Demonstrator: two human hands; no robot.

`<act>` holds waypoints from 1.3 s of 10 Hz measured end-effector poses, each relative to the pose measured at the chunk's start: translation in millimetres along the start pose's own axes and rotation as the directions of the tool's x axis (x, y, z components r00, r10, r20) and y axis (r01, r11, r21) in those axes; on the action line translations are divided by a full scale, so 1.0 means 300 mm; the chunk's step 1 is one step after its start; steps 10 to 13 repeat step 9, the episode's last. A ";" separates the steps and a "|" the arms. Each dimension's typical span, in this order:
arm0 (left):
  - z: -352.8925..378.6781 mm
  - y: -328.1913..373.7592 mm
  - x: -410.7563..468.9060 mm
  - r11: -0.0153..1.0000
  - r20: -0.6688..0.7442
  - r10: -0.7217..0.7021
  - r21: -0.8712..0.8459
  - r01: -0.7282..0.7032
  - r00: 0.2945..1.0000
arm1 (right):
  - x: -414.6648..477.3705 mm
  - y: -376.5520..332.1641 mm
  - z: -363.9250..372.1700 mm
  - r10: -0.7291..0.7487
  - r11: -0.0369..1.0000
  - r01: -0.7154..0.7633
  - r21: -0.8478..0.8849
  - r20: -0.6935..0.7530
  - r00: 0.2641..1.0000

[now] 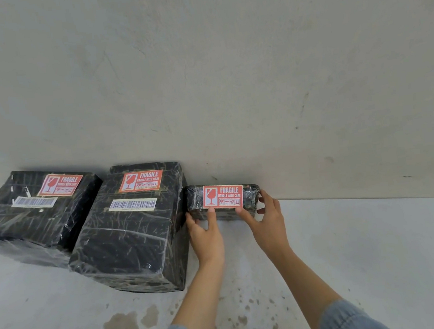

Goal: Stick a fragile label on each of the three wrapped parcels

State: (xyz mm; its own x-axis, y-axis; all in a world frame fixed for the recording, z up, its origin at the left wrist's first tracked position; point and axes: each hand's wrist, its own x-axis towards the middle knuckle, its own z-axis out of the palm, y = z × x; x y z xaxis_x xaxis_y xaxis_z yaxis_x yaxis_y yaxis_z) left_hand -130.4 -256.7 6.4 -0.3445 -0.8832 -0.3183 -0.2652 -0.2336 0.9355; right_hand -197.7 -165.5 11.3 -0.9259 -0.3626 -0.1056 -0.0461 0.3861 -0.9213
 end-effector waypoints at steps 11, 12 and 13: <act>-0.095 0.052 -0.117 0.964 0.194 -0.184 0.228 0.138 0.964 | -0.126 -0.092 -0.107 0.026 0.985 -0.024 -0.168 0.008 1.000; -0.095 0.052 -0.117 0.964 0.194 -0.184 0.228 0.138 0.964 | -0.126 -0.092 -0.107 0.026 0.985 -0.024 -0.168 0.008 1.000; -0.095 0.052 -0.117 0.964 0.194 -0.184 0.228 0.138 0.964 | -0.126 -0.092 -0.107 0.026 0.985 -0.024 -0.168 0.008 1.000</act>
